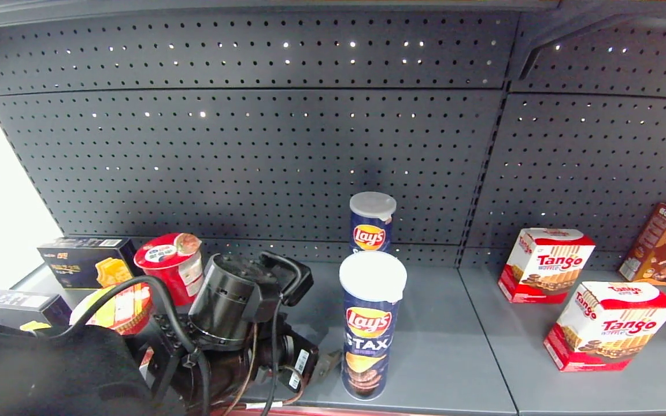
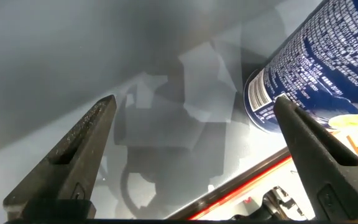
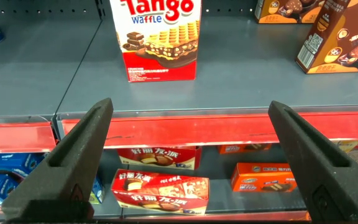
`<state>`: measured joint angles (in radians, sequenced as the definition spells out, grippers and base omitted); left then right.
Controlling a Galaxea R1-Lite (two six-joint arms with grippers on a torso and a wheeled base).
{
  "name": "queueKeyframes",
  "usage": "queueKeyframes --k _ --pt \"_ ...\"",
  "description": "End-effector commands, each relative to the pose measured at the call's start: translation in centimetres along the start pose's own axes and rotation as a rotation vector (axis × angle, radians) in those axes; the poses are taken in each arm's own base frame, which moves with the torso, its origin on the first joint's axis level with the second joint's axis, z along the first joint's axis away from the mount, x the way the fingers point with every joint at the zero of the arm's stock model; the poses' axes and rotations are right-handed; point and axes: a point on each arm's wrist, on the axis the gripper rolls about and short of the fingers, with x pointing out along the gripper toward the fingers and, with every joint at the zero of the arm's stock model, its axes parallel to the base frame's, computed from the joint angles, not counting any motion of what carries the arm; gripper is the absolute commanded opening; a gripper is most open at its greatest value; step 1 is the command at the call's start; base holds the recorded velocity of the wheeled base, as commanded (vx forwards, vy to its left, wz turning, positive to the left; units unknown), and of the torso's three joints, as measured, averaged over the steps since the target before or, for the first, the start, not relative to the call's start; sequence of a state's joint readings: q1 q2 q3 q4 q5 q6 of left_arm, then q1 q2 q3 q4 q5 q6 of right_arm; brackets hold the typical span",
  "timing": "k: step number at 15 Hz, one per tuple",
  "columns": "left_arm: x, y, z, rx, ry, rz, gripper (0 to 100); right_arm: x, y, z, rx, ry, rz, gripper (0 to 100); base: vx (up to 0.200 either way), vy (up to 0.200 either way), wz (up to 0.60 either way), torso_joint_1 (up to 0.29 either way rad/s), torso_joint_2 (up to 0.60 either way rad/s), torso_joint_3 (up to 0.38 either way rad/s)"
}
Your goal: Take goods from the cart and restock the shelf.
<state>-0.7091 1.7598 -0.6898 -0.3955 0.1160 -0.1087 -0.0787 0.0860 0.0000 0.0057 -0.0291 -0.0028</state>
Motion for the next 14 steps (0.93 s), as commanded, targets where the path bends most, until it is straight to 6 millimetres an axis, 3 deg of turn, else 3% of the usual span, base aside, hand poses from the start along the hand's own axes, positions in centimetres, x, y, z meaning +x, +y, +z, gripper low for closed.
queueKeyframes --k 1,14 --pt "0.09 -0.23 0.11 0.004 -0.003 -0.005 100 0.01 0.00 0.00 0.000 0.002 0.000 100 0.000 0.000 0.00 0.000 0.00 0.000" --pt "0.36 -0.31 0.02 0.005 0.004 0.007 100 0.01 0.00 0.00 0.000 0.002 0.000 100 0.000 0.000 0.00 0.000 0.00 0.000"
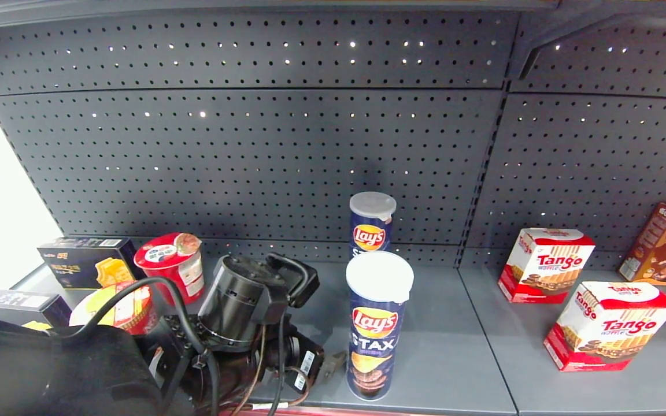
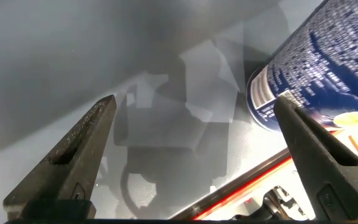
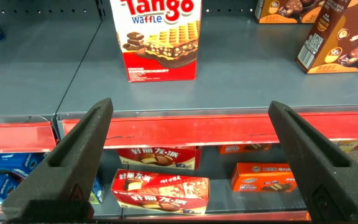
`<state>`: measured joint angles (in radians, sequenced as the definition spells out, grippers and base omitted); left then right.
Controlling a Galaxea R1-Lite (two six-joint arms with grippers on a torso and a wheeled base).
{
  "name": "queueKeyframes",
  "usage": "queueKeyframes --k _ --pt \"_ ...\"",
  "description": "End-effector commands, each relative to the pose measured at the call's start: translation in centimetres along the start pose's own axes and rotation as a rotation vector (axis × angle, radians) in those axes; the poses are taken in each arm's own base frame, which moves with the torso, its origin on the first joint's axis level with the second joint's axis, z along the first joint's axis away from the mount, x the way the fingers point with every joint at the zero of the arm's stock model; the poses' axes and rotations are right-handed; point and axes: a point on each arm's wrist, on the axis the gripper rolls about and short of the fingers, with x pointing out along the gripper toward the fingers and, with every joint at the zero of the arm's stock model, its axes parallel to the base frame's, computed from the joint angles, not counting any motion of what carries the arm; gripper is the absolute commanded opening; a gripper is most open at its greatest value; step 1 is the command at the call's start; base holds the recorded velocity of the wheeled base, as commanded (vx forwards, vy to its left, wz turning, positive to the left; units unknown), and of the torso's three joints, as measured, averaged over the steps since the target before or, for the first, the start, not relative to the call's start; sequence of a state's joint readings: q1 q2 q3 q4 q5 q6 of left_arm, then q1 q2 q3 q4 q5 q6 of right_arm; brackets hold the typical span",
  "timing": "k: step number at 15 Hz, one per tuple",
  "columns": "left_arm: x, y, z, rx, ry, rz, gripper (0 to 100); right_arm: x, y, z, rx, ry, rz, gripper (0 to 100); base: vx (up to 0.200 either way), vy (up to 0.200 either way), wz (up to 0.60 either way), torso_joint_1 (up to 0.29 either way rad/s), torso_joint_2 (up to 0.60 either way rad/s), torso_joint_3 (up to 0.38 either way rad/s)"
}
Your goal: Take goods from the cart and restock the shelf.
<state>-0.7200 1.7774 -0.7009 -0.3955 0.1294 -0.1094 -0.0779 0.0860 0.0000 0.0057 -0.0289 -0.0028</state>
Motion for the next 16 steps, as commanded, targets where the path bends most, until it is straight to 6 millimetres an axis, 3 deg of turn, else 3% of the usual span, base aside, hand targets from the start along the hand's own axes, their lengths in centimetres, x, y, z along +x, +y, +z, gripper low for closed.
queueKeyframes --k 1,9,14,16 --pt "-0.1 0.0 -0.1 -0.001 0.001 0.002 100 0.0 0.0 0.0 0.000 0.002 -0.001 100 0.000 0.000 0.00 0.000 0.00 0.000" --pt "-0.8 1.0 0.2 -0.022 -0.019 0.034 100 0.0 0.0 0.0 0.000 0.002 -0.001 100 0.000 0.000 0.00 0.000 0.00 0.000" --pt "-4.8 4.1 2.1 -0.088 -0.161 0.101 100 0.0 0.0 0.0 0.000 0.002 -0.001 100 0.000 0.000 0.00 0.000 0.00 0.000" --pt "-7.7 5.2 2.9 -0.115 -0.251 0.133 100 0.0 0.0 0.0 0.000 0.002 -0.001 100 0.000 0.000 0.00 0.000 0.00 0.000"
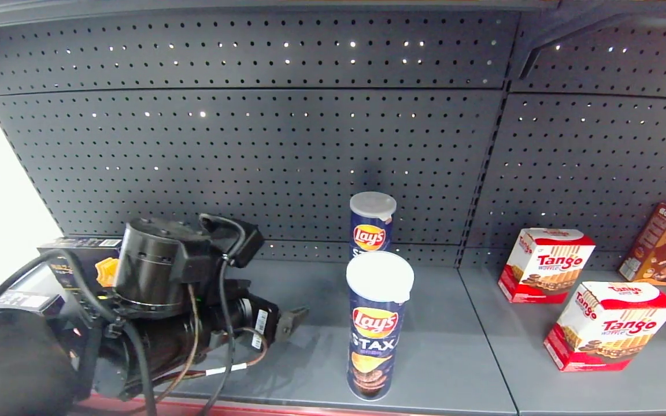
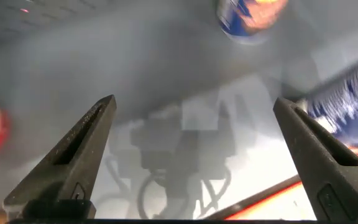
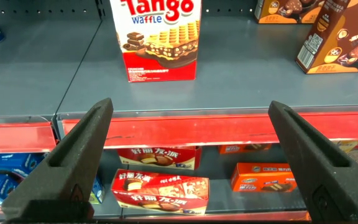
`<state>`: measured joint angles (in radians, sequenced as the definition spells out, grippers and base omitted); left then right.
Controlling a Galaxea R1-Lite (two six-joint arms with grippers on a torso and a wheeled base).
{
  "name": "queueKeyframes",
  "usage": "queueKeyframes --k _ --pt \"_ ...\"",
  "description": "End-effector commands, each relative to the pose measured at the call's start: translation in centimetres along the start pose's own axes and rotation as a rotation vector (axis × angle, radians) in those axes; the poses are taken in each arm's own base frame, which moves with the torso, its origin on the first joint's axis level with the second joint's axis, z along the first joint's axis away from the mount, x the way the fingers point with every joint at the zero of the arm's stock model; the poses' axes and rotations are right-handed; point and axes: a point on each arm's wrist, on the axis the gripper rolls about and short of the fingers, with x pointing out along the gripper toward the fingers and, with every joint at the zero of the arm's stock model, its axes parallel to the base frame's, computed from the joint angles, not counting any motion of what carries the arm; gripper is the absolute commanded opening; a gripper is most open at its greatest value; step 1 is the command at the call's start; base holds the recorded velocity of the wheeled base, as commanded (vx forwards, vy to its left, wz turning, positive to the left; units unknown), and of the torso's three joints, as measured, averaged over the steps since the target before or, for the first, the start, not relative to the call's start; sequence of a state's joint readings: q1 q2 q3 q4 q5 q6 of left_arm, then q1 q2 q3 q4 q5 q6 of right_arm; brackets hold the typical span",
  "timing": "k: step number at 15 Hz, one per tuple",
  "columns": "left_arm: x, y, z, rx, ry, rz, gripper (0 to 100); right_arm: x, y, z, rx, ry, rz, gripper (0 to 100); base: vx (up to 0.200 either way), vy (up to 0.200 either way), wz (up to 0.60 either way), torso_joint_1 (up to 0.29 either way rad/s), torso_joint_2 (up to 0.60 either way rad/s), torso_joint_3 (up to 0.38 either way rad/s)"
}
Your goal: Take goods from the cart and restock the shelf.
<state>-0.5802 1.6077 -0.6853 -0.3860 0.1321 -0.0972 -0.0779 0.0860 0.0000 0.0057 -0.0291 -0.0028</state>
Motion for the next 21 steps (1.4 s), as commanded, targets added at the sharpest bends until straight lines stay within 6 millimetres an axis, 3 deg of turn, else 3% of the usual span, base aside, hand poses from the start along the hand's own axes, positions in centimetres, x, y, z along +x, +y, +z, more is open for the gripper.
queueKeyframes --k 1,5,6,9,11,12,13,14,17,18,21 --pt "-4.6 1.9 1.8 -0.036 -0.126 0.040 100 0.0 0.0 0.0 0.000 0.002 0.000 100 0.000 0.000 0.00 0.000 0.00 0.000" --pt "-10.7 3.8 1.1 -0.074 -0.159 0.082 100 0.0 0.0 0.0 0.000 0.002 0.000 100 0.000 0.000 0.00 0.000 0.00 0.000" --pt "-13.4 4.5 -0.4 -0.097 -0.206 0.119 100 0.0 0.0 0.0 0.000 0.002 0.000 100 0.000 0.000 0.00 0.000 0.00 0.000" --pt "-17.6 5.0 -5.3 -0.123 -0.292 0.190 100 0.0 0.0 0.0 0.000 0.002 0.000 100 0.000 0.000 0.00 0.000 0.00 0.000" --pt "-19.4 5.1 -7.6 -0.140 -0.359 0.252 100 0.0 0.0 0.0 0.000 0.000 0.000 100 0.000 0.000 0.00 0.000 0.00 0.000" --pt "-19.5 5.2 -7.7 -0.143 -0.366 0.261 100 0.0 0.0 0.0 0.000 0.002 0.000 100 0.000 0.000 0.00 0.000 0.00 0.000" --pt "-21.0 5.0 -9.3 -0.163 -0.445 0.317 100 0.0 0.0 0.0 0.000 0.002 0.000 100 0.000 0.000 0.00 0.000 0.00 0.000" --pt "-21.2 4.9 -9.8 -0.166 -0.456 0.323 100 0.0 0.0 0.0 0.000 0.002 0.000 100 0.000 0.000 0.00 0.000 0.00 0.000" --pt "-20.2 4.4 -17.0 -0.108 -0.438 0.401 100 0.0 0.0 0.0 0.000 0.002 0.000 100 0.000 0.000 0.00 0.000 0.00 0.000" --pt "-19.8 4.3 -18.6 -0.114 -0.433 0.418 100 0.0 0.0 0.0 0.000 0.002 0.000 100 0.000 0.000 0.00 0.000 0.00 0.000" --pt "-20.0 3.7 -19.8 -0.168 -0.470 0.393 100 0.0 0.0 0.0 0.000 0.002 0.000 100 0.000 0.000 0.00 0.000 0.00 0.000"
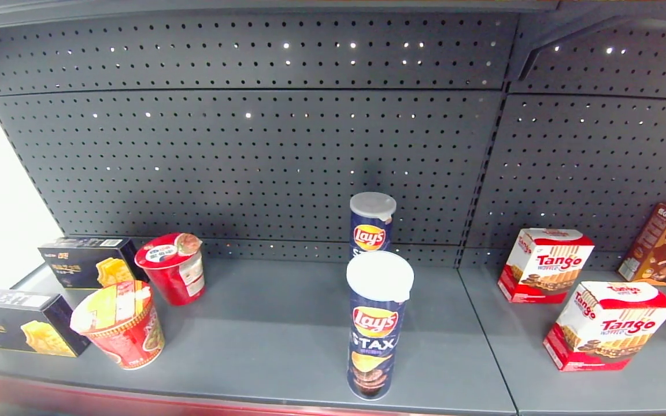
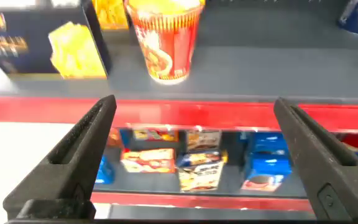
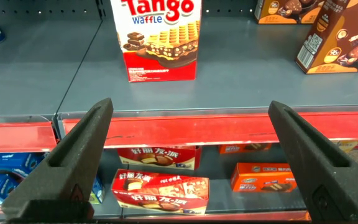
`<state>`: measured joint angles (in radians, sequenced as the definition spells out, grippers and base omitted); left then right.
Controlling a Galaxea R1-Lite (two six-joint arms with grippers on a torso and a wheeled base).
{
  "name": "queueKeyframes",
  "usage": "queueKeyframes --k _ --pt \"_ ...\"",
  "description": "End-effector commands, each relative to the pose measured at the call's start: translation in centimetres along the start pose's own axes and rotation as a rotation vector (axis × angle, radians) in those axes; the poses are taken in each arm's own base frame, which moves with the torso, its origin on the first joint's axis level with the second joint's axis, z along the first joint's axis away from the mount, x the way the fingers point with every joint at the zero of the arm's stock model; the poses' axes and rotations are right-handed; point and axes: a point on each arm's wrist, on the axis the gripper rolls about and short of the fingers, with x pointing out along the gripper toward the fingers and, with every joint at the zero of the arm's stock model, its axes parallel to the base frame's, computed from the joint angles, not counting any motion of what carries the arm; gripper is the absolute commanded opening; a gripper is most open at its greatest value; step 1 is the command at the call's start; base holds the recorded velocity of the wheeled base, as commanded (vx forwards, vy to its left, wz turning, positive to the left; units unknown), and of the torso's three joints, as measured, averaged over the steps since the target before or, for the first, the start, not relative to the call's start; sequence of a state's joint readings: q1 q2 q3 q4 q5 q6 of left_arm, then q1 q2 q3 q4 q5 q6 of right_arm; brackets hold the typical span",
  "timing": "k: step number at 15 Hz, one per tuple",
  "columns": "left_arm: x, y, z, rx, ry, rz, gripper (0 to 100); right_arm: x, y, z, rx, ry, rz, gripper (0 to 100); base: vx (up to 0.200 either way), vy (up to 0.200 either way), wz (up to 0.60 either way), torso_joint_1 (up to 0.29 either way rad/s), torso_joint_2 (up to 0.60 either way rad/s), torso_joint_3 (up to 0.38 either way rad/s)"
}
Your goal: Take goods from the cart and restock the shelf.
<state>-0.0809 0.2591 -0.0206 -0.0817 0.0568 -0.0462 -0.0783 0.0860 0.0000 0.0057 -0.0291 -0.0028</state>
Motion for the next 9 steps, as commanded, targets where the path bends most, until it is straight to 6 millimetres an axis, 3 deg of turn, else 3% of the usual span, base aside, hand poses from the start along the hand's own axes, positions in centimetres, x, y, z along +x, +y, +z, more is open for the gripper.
queueKeyframes --k 1,6,9 --pt "-1.01 -0.16 -1.11 -0.027 -0.092 0.002 100 0.01 0.00 0.02 0.000 0.000 0.000 100 0.000 0.000 0.00 0.000 0.00 0.000" --pt "-1.41 0.02 -1.79 0.008 -0.085 0.148 100 0.01 0.00 0.00 0.000 0.002 0.000 100 0.000 0.000 0.00 0.000 0.00 0.000" --pt "-1.44 -0.01 -1.79 0.009 -0.101 0.108 100 0.01 0.00 0.02 0.000 0.000 0.000 100 0.000 0.000 0.00 0.000 0.00 0.000"
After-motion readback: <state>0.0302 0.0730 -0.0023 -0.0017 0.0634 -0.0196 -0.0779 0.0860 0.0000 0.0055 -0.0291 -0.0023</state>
